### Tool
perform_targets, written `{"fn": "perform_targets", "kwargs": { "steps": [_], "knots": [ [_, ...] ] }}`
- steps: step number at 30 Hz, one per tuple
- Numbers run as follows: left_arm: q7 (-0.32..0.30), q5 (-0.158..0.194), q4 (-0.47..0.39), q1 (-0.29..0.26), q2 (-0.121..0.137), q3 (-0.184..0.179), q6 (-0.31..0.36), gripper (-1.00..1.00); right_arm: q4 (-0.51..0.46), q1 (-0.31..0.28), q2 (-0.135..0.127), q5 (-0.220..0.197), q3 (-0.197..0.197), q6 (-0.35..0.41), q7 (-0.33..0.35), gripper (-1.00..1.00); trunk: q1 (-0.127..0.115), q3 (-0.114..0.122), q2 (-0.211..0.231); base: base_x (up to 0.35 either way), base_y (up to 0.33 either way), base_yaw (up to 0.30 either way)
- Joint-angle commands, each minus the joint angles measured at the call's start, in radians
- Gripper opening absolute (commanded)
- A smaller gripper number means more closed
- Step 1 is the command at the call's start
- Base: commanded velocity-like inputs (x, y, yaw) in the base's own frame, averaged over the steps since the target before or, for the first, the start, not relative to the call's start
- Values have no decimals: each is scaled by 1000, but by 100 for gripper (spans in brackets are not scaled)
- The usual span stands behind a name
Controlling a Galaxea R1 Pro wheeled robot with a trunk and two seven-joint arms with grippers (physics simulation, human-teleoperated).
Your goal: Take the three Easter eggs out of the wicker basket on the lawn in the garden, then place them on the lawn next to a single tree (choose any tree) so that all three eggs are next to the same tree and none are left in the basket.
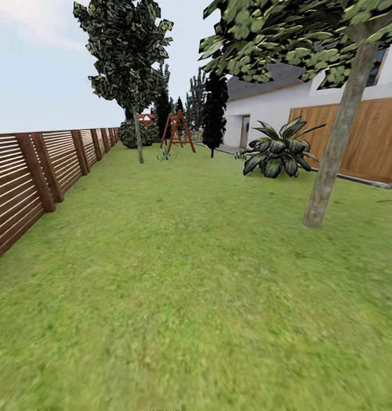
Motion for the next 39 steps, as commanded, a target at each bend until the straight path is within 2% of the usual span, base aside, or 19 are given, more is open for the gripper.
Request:
{"fn": "perform_targets", "kwargs": {
  "steps": [1, 22, 29, 39],
  "knots": [
    [0, 0, 0, -1, 0, 0, -3, 100, 1, 0, 0, 0, 0, -5, -1, 100, 1, -2, -2, 0, 0, 241],
    [0, 1, 0, -1, -8, 4, -3, 100, 1, 0, 0, 2, 1, -5, -1, 100, 1, -10, -2, 0, 0, 241],
    [-1, 0, -1, -1, -10, 1, -24, 100, 1, 0, 0, 2, 1, -5, -1, 100, 1, -12, -2, 7, 0, 241],
    [-1, -2, -1, -1, -9, -1, -38, 100, -6, 0, -1, -1, -2, -5, -1, 100, 1, -14, -2, 242, 74, 145]
  ]
}}
